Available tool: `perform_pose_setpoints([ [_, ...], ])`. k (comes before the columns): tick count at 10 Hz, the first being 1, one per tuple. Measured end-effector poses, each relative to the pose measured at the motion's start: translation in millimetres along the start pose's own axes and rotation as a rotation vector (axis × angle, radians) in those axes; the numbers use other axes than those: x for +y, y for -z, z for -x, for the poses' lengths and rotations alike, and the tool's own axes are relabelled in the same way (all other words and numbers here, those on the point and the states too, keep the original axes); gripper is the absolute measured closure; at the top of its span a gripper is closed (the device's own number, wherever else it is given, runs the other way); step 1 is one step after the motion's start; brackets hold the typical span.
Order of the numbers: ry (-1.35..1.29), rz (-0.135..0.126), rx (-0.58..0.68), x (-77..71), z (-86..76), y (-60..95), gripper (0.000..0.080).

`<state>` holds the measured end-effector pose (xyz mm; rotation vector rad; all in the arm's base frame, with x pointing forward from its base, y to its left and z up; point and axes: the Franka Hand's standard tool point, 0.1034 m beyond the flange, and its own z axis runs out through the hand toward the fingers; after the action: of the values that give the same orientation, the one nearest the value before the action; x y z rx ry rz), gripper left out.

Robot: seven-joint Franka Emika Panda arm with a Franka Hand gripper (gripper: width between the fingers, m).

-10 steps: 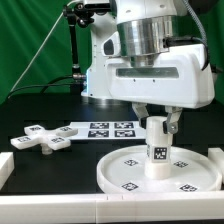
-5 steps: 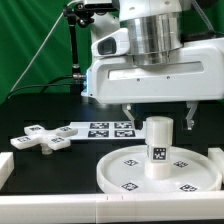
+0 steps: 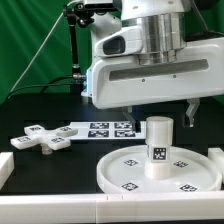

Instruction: Assemble round table

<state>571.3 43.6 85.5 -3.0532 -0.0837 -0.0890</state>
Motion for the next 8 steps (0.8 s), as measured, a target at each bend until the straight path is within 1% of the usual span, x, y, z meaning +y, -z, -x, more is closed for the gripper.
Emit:
perform_pose_setpoints([
  [1, 0.171, 0.019, -0.003, -1.9, -0.8, 0.3, 0.0151],
  [3, 0.391, 0.021, -0.015, -1.8, 1.0, -1.3, 0.0151],
  [5, 0.471, 0.02, -0.015, -0.9, 0.9, -1.2, 0.0151],
  [6, 0.558, 0.022, -0.017, 0.2, 1.0, -1.2, 0.0151],
  [7, 0.643, 0.028, -0.021, 0.8, 1.5, -1.7, 0.0151],
  [8, 0.756, 0.045, -0.033, -0.7, 4.0, -3.9, 0.0151],
])
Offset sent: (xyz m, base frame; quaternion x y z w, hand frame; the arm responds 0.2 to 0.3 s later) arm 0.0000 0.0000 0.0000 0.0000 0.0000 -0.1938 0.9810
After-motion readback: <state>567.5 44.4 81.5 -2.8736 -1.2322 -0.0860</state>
